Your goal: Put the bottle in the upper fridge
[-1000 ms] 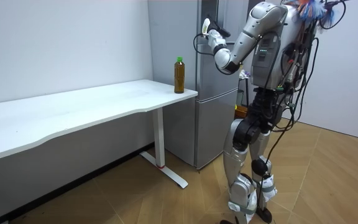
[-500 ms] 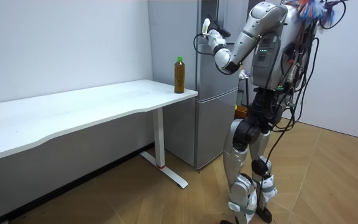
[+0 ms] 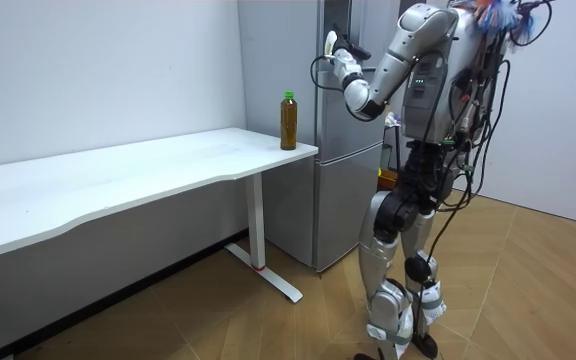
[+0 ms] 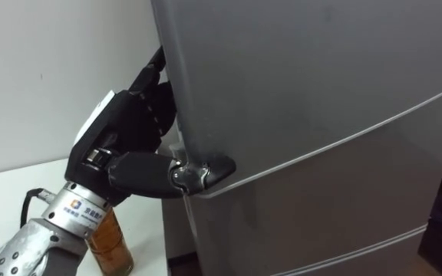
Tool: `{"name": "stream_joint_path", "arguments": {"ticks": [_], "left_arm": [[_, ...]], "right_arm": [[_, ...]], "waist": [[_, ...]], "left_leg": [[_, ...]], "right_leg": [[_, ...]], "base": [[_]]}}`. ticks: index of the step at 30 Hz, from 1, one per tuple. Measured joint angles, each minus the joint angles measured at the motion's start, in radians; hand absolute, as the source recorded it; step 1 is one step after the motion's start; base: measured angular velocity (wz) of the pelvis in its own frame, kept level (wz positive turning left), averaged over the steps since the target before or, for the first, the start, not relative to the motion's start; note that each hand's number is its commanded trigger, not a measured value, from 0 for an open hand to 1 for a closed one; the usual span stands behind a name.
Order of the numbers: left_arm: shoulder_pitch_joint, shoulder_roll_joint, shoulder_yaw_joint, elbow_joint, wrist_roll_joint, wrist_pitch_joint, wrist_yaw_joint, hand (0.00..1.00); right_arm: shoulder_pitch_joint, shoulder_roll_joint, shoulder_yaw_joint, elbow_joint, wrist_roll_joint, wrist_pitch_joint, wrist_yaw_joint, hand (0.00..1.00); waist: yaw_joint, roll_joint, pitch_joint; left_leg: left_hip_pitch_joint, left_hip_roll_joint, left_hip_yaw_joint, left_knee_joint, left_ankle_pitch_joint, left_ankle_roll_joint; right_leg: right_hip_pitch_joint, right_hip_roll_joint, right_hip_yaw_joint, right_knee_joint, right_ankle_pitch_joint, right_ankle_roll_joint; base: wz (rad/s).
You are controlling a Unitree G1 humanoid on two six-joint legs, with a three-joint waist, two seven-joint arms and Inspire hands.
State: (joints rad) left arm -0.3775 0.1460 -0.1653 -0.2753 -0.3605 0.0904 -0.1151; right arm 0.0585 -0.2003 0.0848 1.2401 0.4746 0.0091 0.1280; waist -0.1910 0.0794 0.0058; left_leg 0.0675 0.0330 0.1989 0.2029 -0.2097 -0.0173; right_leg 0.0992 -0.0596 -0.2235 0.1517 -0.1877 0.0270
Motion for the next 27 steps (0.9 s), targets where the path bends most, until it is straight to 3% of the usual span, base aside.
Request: {"name": "stream_joint_path", "arguments": {"ticks": [11,27], "left_arm": [[0.001,0.0,-0.001,0.001,0.0,0.0,0.0,0.0],[0.001,0.0,-0.038,-0.01,-0.001,-0.019,0.0,0.0]], "right_arm": [[0.0,-0.001,-0.013,0.0,-0.003,-0.007,0.028,0.0],[0.001,-0.006,-0.039,0.002,-0.003,-0.007,0.05,0.0]], "waist": [[-0.018,-0.002,0.0019],[-0.027,0.009,-0.0014]], "left_leg": [[0.001,-0.011,0.019,0.0,-0.001,0.012],[-0.008,-0.01,0.02,-0.006,-0.009,0.034]], "right_leg": [[-0.005,-0.012,0.019,0.0,0.009,0.015],[-0.016,-0.013,0.032,0.001,0.019,0.022]], "base": [[-0.03],[0.0]]}}
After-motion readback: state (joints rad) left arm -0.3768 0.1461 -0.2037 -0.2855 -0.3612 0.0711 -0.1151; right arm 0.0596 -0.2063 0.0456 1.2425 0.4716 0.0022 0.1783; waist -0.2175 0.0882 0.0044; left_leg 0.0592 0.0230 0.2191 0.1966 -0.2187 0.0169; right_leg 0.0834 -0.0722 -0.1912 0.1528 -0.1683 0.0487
